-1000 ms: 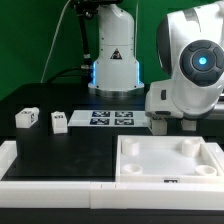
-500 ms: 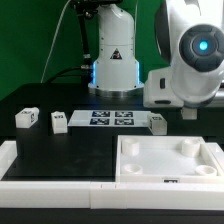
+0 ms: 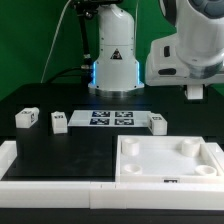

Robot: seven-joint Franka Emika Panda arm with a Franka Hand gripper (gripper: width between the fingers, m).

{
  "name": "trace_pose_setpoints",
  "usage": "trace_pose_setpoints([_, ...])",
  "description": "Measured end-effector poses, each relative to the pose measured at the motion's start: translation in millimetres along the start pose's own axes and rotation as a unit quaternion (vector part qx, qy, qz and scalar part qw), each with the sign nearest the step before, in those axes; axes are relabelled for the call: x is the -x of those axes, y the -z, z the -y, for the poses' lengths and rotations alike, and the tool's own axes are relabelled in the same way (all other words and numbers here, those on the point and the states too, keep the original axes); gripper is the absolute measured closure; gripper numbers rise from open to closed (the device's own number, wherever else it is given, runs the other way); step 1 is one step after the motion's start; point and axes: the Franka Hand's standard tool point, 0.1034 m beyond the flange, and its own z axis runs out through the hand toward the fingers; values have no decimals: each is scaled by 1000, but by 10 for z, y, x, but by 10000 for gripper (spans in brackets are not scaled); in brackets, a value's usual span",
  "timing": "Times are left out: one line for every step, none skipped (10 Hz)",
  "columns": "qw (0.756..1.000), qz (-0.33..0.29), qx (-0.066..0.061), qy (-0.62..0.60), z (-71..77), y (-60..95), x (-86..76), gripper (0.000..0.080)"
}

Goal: Assemble one leg

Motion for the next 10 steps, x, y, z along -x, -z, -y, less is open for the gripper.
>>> trace_pose_setpoints([999,-49,0,2,-9,10,24,511])
trace_pose_setpoints([996,-89,1,10,-44,34,-17,511])
trace_pose_setpoints([990,-141,6,27,-139,121,-134,511])
trace_pose_setpoints([979,-202,11,34,-207,262,-218,511])
trace_pose_setpoints([967,-249,19,49,-230,395,-275,511])
trace_pose_setpoints([955,-289,23,59,-228,550,-332,511])
trace_pose_setpoints([933,-352,21,70,-199,725,-417,511])
trace_pose_setpoints([909,-411,13,74,-180,700,-423,511])
trace_pose_setpoints([888,-453,8,81,-167,674,-404,511])
trace_pose_setpoints([860,-502,0,88,-137,702,-396,511])
